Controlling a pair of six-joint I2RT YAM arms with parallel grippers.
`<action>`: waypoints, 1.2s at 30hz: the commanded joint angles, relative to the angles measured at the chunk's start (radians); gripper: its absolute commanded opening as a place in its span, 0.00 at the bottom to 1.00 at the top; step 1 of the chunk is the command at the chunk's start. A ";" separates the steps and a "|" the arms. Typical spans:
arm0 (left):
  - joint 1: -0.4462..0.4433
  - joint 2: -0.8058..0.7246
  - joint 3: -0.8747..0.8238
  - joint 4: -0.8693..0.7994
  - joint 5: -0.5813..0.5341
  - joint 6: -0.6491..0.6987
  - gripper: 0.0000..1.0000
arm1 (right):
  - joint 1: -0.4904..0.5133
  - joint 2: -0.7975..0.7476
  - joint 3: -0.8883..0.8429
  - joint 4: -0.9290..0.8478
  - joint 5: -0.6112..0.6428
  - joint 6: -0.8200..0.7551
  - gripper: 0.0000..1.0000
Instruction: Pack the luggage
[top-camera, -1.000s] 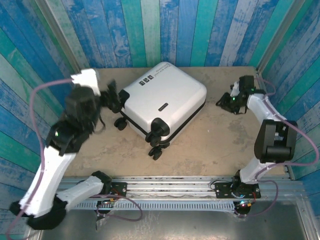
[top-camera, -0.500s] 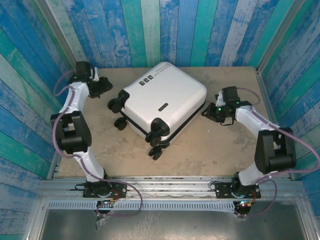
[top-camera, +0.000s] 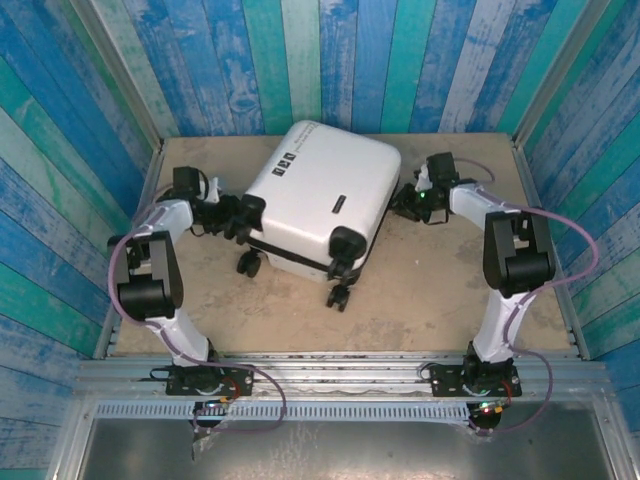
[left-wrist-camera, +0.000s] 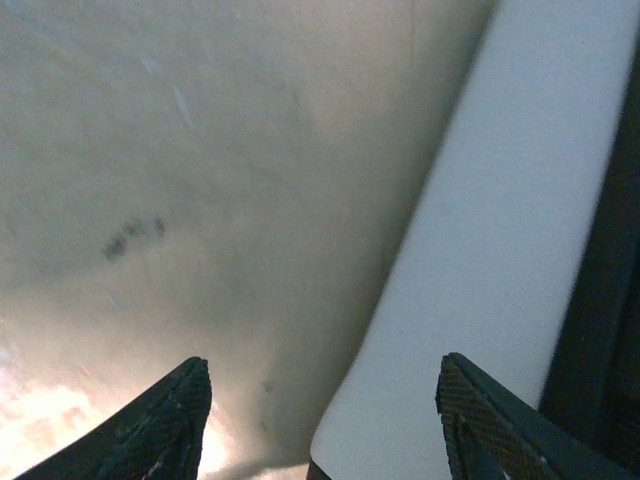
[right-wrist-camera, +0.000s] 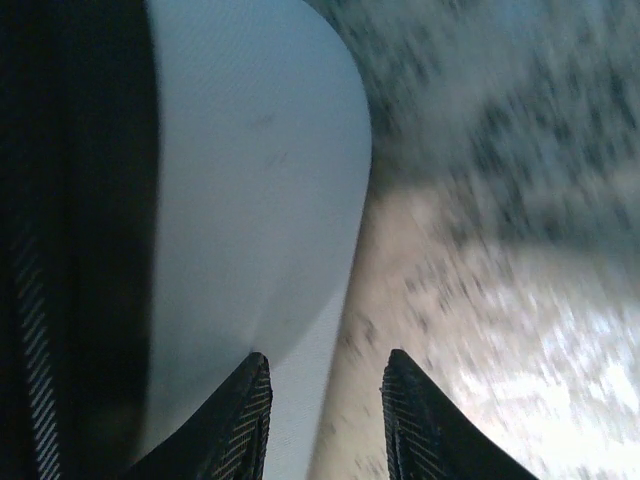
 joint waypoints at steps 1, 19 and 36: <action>-0.116 -0.140 -0.077 0.105 0.087 -0.071 0.63 | 0.027 0.059 0.166 0.073 -0.135 -0.024 0.35; -0.238 -0.734 -0.318 0.059 -0.290 -0.089 0.88 | -0.203 -0.184 0.262 -0.469 0.190 -0.365 0.69; -0.594 -1.367 -1.062 0.621 -0.468 -0.261 0.69 | 0.689 -0.636 0.175 -0.626 0.568 -0.038 0.83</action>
